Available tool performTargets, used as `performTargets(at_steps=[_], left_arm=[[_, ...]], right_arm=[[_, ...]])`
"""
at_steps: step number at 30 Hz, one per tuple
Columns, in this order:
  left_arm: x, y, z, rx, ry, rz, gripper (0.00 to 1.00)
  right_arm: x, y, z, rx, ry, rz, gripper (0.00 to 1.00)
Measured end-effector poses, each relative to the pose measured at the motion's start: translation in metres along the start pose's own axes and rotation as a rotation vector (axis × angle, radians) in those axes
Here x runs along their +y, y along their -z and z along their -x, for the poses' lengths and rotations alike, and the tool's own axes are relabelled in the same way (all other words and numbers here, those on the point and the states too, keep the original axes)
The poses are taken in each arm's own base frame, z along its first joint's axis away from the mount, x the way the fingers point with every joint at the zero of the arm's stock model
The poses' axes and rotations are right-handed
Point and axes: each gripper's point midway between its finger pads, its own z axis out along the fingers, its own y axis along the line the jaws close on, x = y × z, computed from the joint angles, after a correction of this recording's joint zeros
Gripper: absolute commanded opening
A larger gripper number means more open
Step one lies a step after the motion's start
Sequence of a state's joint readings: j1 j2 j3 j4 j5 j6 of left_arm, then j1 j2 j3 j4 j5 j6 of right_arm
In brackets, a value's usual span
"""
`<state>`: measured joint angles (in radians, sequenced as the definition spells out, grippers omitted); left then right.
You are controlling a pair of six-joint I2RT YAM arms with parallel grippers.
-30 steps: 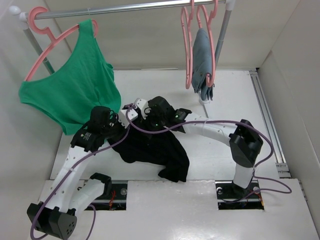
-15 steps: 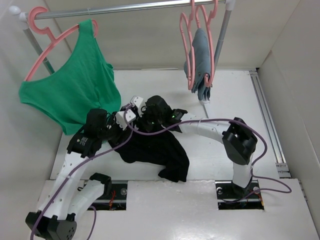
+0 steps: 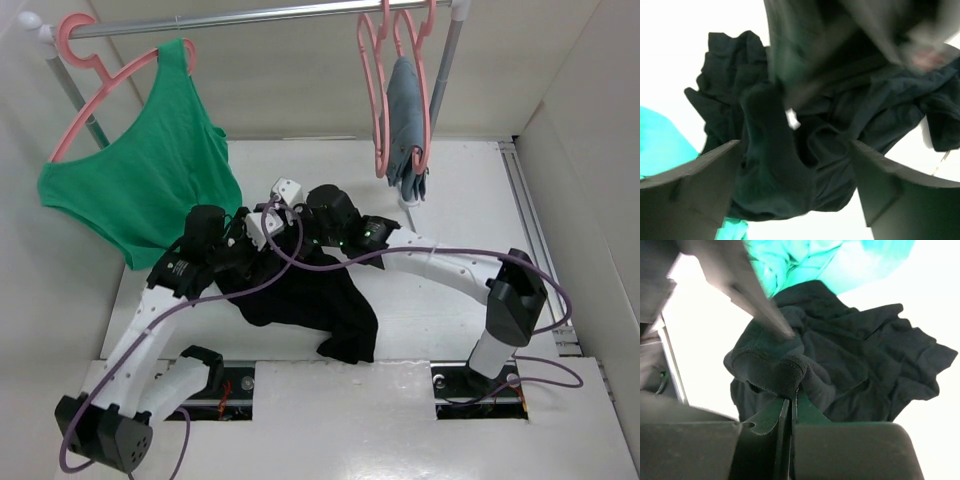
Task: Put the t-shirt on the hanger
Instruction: Move the tshirt to the center of the board, then grab a hanger with the right arm
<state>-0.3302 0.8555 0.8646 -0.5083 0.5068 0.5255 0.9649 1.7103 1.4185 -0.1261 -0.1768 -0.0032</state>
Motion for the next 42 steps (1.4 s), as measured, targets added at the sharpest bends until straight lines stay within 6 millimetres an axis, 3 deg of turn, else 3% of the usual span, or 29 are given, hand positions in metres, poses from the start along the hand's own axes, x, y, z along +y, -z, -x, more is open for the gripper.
performTargets(at_steps=[3,4,7,8,10,16,17,18,19,20,24,27,34,37,42], left_arm=[[0.006,-0.015,-0.010,0.050,0.034,-0.005,0.59],[0.008,-0.018,-0.012,0.058,0.039,-0.006,0.46],[0.013,-0.021,-0.016,0.078,0.039,0.013,0.22],[0.015,-0.021,-0.016,0.081,0.035,0.020,0.10],[0.017,-0.021,-0.017,0.086,0.027,0.032,0.00],[0.020,-0.018,-0.017,0.091,0.006,0.051,0.00],[0.020,-0.018,-0.017,0.092,0.004,0.056,0.00],[0.021,-0.017,-0.018,0.095,0.004,0.060,0.00],[0.021,-0.016,-0.018,0.094,0.001,0.062,0.00],[0.023,-0.013,-0.018,0.100,0.005,0.082,0.00],[0.029,-0.009,-0.020,0.111,0.013,0.124,0.00],[0.029,-0.009,-0.021,0.117,0.033,0.134,0.00],[0.030,-0.008,-0.022,0.122,0.094,0.162,0.00],[0.032,-0.008,-0.024,0.127,0.107,0.173,0.00],[0.032,-0.007,-0.024,0.128,0.124,0.180,0.00]], right_arm=[[0.006,0.001,-0.004,0.022,-0.012,0.002,0.00],[0.005,0.001,-0.007,0.033,-0.021,-0.007,0.00],[-0.002,0.004,-0.014,0.061,-0.037,-0.039,0.00],[-0.003,0.004,-0.014,0.066,-0.038,-0.045,0.00],[-0.005,0.006,-0.016,0.073,-0.040,-0.060,0.00],[-0.007,0.013,-0.018,0.092,-0.033,-0.083,0.03],[-0.007,0.014,-0.018,0.093,-0.030,-0.085,0.16],[-0.008,0.015,-0.019,0.098,-0.027,-0.089,0.37],[-0.011,0.018,-0.020,0.106,-0.030,-0.112,0.65],[-0.016,0.021,-0.022,0.119,-0.023,-0.126,0.71],[-0.019,0.039,-0.021,0.129,0.005,-0.164,0.74],[-0.019,0.068,-0.015,0.109,0.017,-0.189,0.82],[-0.007,0.158,0.044,-0.018,0.063,-0.215,0.81],[0.018,0.185,0.092,-0.087,0.138,-0.093,0.79],[0.044,0.242,0.195,-0.324,0.230,-0.026,0.84]])
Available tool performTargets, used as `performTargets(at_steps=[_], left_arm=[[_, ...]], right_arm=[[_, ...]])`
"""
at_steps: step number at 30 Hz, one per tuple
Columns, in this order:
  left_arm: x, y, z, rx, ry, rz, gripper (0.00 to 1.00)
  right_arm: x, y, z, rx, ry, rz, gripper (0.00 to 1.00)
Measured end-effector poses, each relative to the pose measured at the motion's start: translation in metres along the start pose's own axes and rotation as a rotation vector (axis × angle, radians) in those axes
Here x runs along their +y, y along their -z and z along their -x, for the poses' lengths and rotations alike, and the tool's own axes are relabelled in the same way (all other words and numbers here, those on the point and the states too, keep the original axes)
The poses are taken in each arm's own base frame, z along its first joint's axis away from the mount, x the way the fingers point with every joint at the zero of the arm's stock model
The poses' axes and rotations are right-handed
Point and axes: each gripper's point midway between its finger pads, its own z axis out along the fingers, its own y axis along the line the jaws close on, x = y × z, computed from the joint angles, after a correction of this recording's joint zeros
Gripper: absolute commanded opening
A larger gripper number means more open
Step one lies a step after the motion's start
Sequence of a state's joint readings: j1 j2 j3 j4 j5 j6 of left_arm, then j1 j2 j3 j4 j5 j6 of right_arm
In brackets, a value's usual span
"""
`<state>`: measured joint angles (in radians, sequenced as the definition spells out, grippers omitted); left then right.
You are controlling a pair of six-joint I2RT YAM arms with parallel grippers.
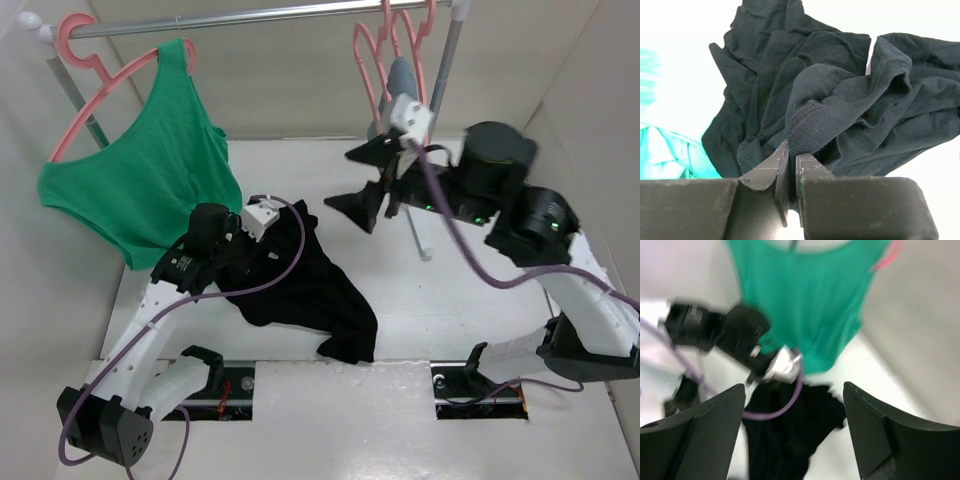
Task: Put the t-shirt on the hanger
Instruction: Grab a hanger with the right arm
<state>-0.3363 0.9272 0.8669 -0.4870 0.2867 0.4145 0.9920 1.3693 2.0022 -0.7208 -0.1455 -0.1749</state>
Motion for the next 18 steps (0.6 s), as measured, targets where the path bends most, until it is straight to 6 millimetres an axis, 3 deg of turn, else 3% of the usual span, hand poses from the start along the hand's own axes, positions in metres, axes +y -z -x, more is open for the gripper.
performTargets(at_steps=[4,8,12,18], left_arm=[[0.000,0.000,0.000,0.001,0.012,0.002,0.00],[0.000,-0.002,-0.002,0.009,0.022,0.000,0.00],[-0.001,-0.003,-0.003,0.016,0.031,-0.003,0.00],[-0.001,-0.003,0.000,0.009,0.035,-0.005,0.00]], right_arm=[[-0.029,0.037,0.062,-0.167,0.037,-0.161,0.84],[-0.082,0.058,0.080,-0.224,0.043,-0.379,0.79],[-0.139,0.055,0.073,-0.200,0.034,-0.590,0.75],[-0.202,0.006,0.009,-0.027,0.023,-0.703,0.75]])
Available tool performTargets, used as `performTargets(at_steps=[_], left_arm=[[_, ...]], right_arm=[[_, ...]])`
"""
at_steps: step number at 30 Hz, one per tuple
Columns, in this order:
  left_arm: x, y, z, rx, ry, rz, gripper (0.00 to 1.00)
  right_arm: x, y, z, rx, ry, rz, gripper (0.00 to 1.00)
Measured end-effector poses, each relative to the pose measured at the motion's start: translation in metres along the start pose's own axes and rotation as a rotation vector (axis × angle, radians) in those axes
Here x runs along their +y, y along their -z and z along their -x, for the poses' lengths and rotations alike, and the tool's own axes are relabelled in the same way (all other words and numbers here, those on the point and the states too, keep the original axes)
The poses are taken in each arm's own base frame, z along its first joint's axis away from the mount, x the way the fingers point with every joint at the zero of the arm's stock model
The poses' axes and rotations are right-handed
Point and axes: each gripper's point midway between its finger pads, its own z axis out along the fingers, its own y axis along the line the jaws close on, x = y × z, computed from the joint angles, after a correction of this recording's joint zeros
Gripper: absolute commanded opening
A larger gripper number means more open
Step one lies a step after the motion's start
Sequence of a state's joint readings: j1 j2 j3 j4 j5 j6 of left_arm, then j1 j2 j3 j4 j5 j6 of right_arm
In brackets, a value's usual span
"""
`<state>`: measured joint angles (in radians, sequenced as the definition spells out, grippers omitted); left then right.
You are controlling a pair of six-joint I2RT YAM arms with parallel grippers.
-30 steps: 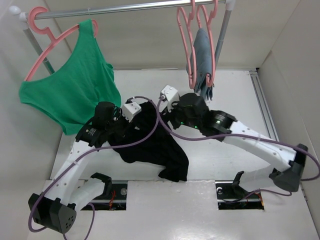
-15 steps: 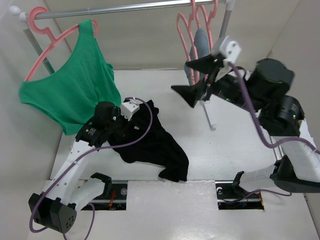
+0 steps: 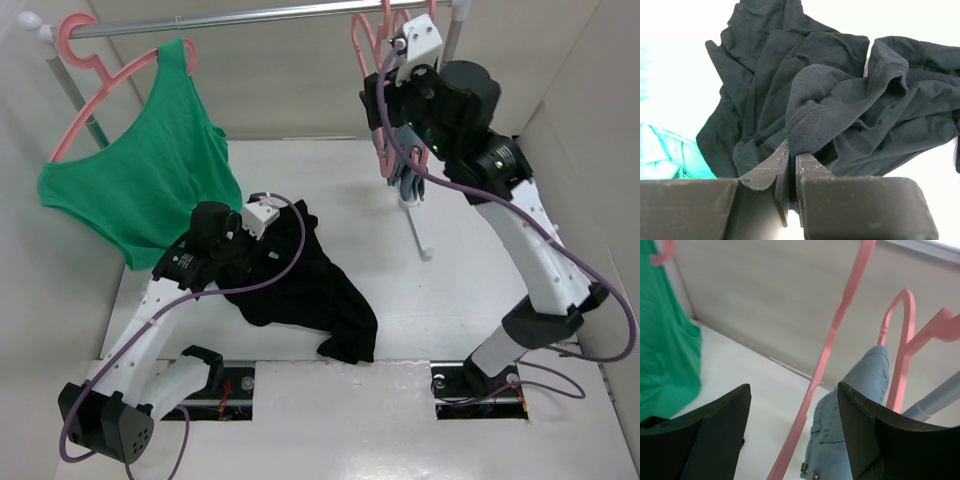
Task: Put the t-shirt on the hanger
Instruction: Grab a hanger with the right arm
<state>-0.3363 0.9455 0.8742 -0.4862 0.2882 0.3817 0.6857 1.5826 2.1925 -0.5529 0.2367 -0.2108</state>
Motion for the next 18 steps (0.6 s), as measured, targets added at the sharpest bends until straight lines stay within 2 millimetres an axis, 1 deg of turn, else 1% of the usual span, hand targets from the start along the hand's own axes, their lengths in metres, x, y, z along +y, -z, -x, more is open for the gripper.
performTargets(at_steps=[3,5,7,8,10,11,13,18], left_arm=[[0.000,0.000,0.001,-0.002,-0.001,0.000,0.00],[0.000,0.001,0.003,-0.006,-0.001,-0.001,0.00],[0.000,0.002,0.004,-0.010,-0.002,-0.001,0.00],[0.000,0.002,0.005,-0.012,-0.002,-0.001,0.00],[0.000,0.002,0.007,-0.016,-0.002,-0.001,0.00],[0.000,0.003,0.007,-0.018,-0.002,-0.003,0.00],[0.000,0.003,0.009,-0.021,-0.003,-0.005,0.00],[-0.001,0.004,0.011,-0.025,-0.003,-0.008,0.00]], right_arm=[[-0.006,-0.026,-0.031,0.070,0.015,-0.026,0.71],[-0.009,-0.039,-0.048,0.108,0.022,-0.035,0.62],[-0.008,-0.046,-0.060,0.136,0.024,-0.034,0.52],[-0.008,-0.049,-0.065,0.147,0.024,-0.032,0.42],[-0.008,-0.050,-0.068,0.155,0.019,-0.033,0.29],[-0.008,-0.050,-0.068,0.156,0.015,-0.034,0.14],[-0.009,-0.050,-0.066,0.147,0.006,-0.039,0.01],[-0.010,-0.044,-0.064,0.140,-0.003,-0.032,0.00]])
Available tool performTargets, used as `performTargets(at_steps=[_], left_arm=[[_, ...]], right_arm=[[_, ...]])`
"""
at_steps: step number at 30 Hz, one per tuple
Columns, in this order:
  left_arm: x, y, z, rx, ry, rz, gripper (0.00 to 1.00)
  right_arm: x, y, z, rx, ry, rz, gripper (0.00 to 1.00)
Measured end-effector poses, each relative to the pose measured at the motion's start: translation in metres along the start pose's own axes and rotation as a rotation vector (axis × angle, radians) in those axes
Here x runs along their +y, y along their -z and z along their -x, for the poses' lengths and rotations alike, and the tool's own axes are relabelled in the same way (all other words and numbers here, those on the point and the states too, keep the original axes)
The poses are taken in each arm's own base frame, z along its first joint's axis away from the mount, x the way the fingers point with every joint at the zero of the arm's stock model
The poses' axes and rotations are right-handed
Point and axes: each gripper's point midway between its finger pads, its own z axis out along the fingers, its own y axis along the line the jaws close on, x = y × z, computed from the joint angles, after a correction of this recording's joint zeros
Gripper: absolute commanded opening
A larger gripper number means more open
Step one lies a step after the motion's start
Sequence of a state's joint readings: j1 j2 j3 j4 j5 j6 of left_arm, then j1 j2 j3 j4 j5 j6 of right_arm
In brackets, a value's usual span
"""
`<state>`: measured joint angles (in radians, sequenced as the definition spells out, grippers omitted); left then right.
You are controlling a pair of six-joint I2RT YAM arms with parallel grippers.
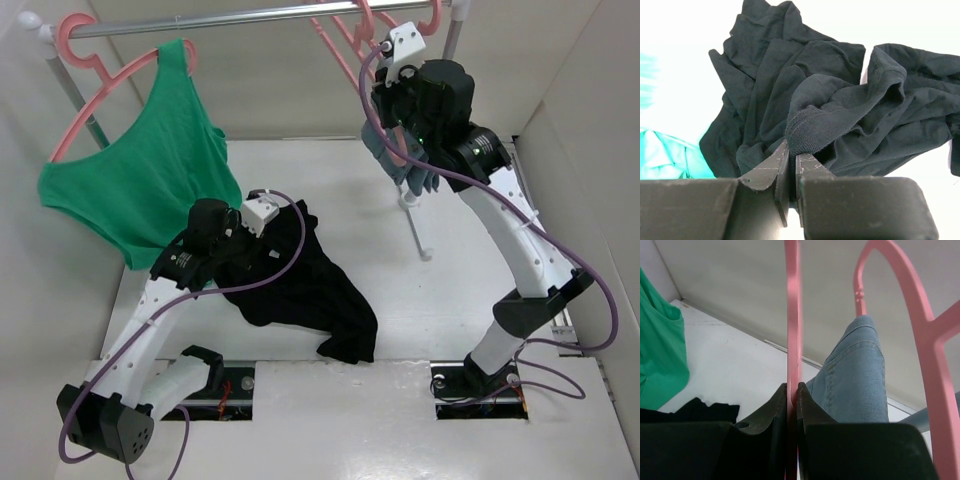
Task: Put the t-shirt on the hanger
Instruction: Grab a hanger with the right arm
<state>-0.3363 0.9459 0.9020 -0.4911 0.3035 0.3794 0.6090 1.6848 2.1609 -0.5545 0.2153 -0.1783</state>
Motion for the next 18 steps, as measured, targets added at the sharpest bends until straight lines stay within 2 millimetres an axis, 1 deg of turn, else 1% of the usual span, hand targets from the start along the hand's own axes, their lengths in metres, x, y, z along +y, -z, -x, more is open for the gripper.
performTargets(at_steps=[5,10,13,16,18], left_arm=[[0.000,0.001,0.002,-0.005,-0.001,0.001,0.00],[0.001,0.003,0.007,-0.015,-0.003,0.002,0.00],[0.001,0.004,0.011,-0.021,-0.001,0.002,0.00],[0.002,0.005,0.015,-0.028,0.003,0.001,0.00],[0.001,0.006,0.017,-0.033,0.008,0.000,0.00]], right_arm=[[-0.001,0.007,0.006,-0.016,-0.002,0.010,0.00],[0.009,0.021,0.019,-0.055,-0.001,0.082,0.00],[0.022,0.037,0.034,-0.101,0.002,0.136,0.00],[0.043,0.061,0.046,-0.146,0.006,0.213,0.00],[0.055,0.079,0.041,-0.148,0.015,0.260,0.00]])
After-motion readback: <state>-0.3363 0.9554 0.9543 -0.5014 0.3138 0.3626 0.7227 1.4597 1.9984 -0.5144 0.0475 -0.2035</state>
